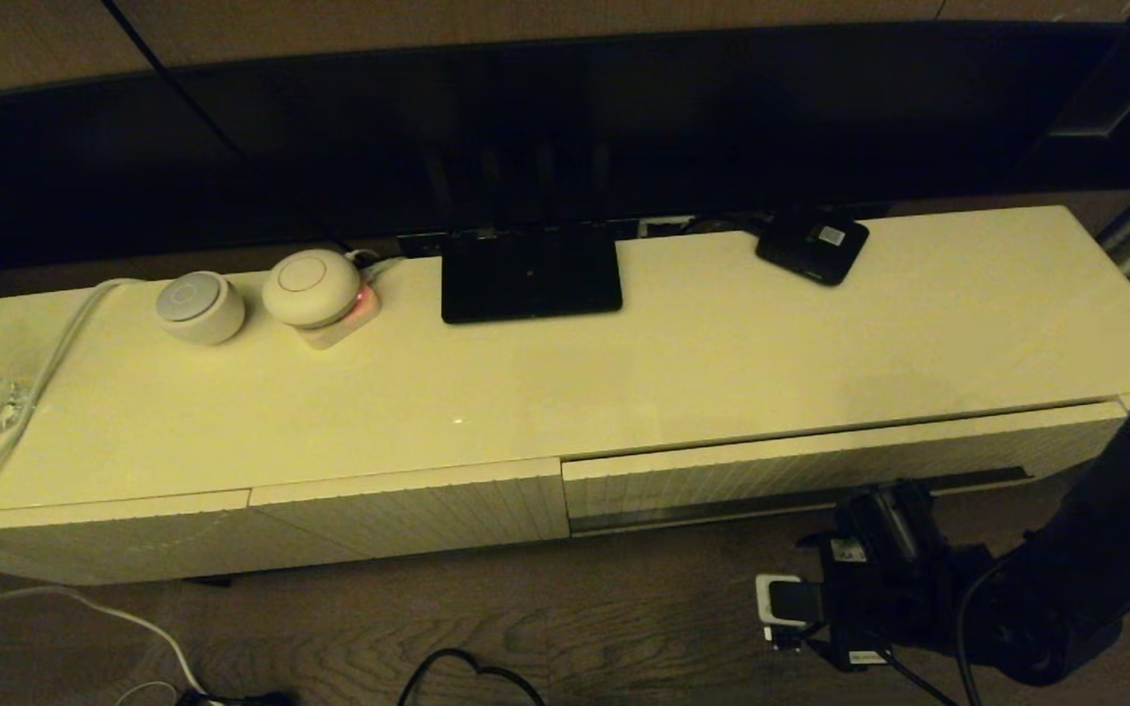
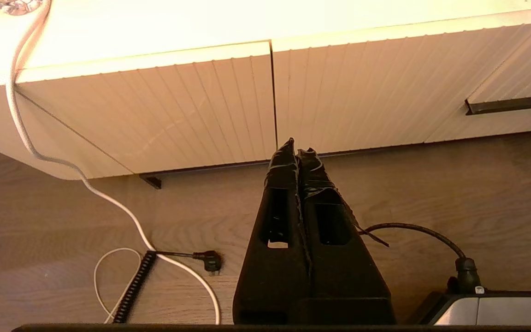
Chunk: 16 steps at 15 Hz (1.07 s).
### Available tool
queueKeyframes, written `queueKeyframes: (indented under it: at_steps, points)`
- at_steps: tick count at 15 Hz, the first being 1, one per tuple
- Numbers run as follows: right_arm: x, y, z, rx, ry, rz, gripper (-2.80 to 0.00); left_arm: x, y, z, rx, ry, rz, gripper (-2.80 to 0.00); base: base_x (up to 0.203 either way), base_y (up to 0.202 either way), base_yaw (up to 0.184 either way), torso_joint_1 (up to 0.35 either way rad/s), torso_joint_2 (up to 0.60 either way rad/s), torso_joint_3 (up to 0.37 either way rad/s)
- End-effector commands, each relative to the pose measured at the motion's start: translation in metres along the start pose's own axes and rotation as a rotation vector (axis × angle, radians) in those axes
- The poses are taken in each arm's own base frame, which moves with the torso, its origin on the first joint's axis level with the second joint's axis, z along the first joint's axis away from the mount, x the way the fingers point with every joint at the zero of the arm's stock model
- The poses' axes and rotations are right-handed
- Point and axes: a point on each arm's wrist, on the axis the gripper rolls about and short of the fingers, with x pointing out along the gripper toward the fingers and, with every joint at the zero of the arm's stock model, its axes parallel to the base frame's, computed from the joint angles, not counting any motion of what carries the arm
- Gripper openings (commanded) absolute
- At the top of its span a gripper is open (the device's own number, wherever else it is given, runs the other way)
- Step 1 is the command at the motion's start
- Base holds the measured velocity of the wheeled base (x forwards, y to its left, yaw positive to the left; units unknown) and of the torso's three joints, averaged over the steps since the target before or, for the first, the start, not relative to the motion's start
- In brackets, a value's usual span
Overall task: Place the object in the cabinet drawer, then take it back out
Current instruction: Open the drawer
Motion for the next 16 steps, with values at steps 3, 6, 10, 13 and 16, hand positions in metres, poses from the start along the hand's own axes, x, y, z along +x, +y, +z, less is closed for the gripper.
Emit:
queueKeyframes:
  at_steps: [3,6,10,13,16]
  points:
    - [-0.022,-0.021,0.008,-0.067,-0.135,-0.097,0.00,0.000,0.000,-0.001,0.000,0.003,0.001,-2.80,0.000,0.000,0.000,0.000,0.00,0.000]
    - [-0.014,-0.022,0.006,-0.076,-0.123,-0.089,0.00,0.000,0.000,-0.001,0.000,0.003,0.001,-2.80,0.000,0.000,0.000,0.000,0.00,0.000]
    - [0.002,-0.024,0.001,-0.062,-0.102,-0.081,0.00,0.000,0.000,-0.001,0.000,0.003,0.001,-2.80,0.000,0.000,0.000,0.000,0.00,0.000]
    - [0.014,-0.032,-0.002,-0.057,-0.096,-0.122,0.00,0.000,0.000,-0.001,0.000,0.003,0.001,-2.80,0.000,0.000,0.000,0.000,0.00,0.000]
    - [0.019,-0.038,-0.003,-0.071,-0.094,-0.147,0.00,0.000,0.000,-0.001,0.000,0.003,0.001,-2.80,0.000,0.000,0.000,0.000,0.00,0.000]
